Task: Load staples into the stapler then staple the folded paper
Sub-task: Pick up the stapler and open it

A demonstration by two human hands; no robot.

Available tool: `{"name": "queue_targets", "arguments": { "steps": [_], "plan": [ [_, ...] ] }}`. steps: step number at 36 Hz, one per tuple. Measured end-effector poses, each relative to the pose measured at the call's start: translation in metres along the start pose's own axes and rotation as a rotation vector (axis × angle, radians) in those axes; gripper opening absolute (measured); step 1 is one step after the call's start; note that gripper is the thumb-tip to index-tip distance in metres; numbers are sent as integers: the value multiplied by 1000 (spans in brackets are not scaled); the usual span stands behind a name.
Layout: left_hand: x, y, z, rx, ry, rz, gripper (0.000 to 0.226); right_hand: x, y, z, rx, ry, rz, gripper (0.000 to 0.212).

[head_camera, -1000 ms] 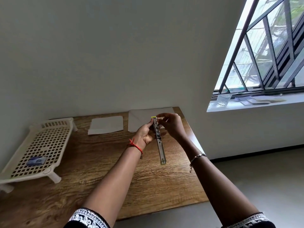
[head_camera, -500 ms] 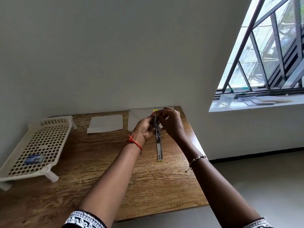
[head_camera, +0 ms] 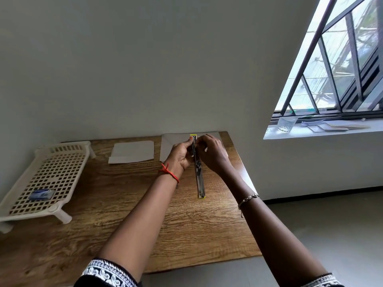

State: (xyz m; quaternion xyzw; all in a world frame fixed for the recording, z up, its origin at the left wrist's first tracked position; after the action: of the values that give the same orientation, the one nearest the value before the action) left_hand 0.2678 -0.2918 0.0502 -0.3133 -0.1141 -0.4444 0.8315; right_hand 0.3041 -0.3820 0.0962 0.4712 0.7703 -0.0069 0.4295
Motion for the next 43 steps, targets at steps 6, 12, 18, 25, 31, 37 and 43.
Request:
{"name": "queue_targets", "arguments": {
  "steps": [6, 12, 18, 25, 31, 37, 43],
  "plan": [
    [0, 1, 3, 28, -11, 10, 29, 6, -2, -4, -47, -31, -67, 16],
    [-2, 3, 5, 41, -39, 31, 26, 10, -3, -6, -80, 15, -88, 9],
    [-4, 4, 1, 26, -58, 61, 28, 11, -2, -4, -88, 27, -87, 11],
    [-3, 6, -2, 28, -67, 66, 27, 13, -4, 2, -96, 57, -86, 9],
    [0, 10, -9, -2, -65, 68, 25, 13, -6, 8, -87, 69, -72, 12],
    [1, 16, -15, -6, -36, 92, 26, 12, -10, 9, -96, 66, -53, 13],
    [3, 18, -22, -4, -103, 125, 27, 11, -12, 13, -74, 72, -26, 15]
  ]
}}
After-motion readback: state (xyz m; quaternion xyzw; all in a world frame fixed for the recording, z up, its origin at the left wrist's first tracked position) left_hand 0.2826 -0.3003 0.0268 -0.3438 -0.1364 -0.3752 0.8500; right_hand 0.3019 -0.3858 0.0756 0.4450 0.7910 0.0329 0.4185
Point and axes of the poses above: each hand's wrist, its own y-axis towards the middle knuckle, its own x-axis out of the palm, z = x × y, the point moved 6 cm from there along y, towards the middle knuckle, and after that the axes turned 1 degree about -x, right-handed, at the moved point
